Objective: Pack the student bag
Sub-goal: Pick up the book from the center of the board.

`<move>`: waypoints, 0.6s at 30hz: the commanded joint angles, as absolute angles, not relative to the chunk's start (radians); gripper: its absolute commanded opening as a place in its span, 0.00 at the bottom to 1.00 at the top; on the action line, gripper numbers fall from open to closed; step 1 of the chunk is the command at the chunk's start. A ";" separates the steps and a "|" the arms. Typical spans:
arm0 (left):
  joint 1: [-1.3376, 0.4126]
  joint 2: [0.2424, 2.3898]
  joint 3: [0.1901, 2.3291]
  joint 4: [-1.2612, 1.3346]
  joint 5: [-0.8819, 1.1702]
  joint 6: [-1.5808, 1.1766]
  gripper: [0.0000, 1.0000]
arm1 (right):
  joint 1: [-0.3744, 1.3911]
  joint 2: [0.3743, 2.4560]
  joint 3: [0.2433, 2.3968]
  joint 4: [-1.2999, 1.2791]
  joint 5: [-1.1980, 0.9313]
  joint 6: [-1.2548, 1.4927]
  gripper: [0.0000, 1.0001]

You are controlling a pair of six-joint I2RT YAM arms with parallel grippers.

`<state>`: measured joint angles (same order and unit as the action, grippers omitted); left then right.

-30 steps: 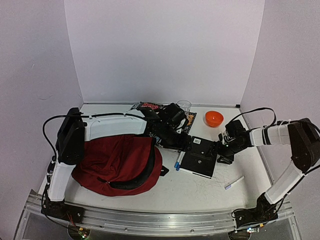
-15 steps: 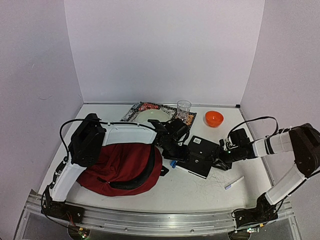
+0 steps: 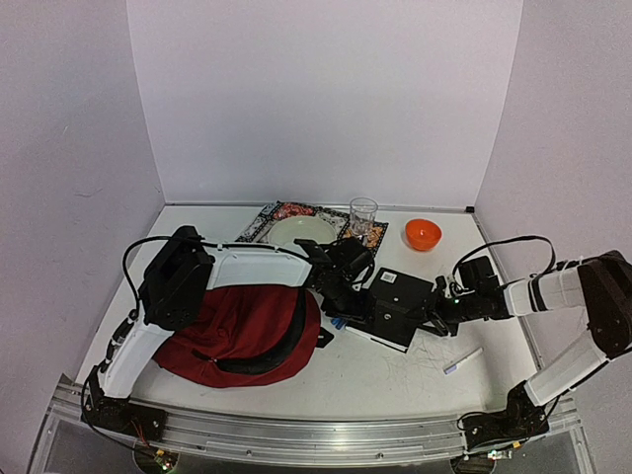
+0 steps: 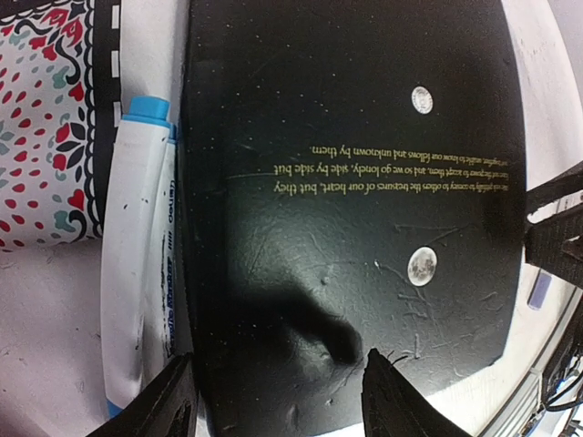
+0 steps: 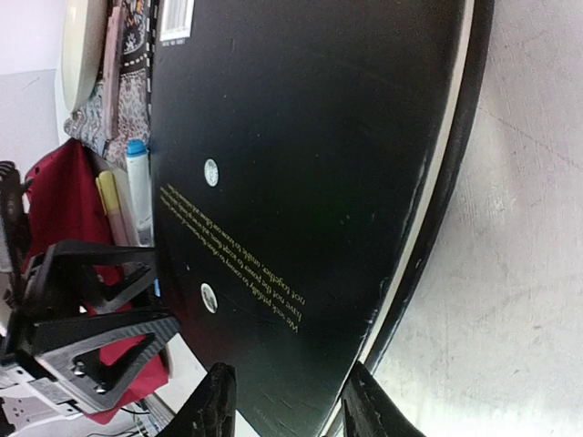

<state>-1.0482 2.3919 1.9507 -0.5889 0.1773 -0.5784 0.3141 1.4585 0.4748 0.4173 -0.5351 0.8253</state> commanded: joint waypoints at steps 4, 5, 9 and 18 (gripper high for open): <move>-1.088 2.388 1.951 -0.526 0.269 -0.609 0.61 | 0.324 1.369 0.465 0.518 -0.637 0.884 0.30; -1.090 2.383 1.945 -0.519 0.273 -0.612 0.61 | 0.324 1.357 0.460 0.526 -0.639 0.893 0.28; -1.096 2.365 1.924 -0.494 0.287 -0.624 0.61 | 0.324 1.324 0.443 0.556 -0.647 0.916 0.24; -1.097 2.311 1.857 -0.422 0.283 -0.669 0.61 | 0.324 1.338 0.418 0.609 -0.675 0.943 0.16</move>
<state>-1.0515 2.3709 1.8995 -0.5288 0.2278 -0.6446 0.3081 1.3556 0.4197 0.5109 -0.5600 0.9206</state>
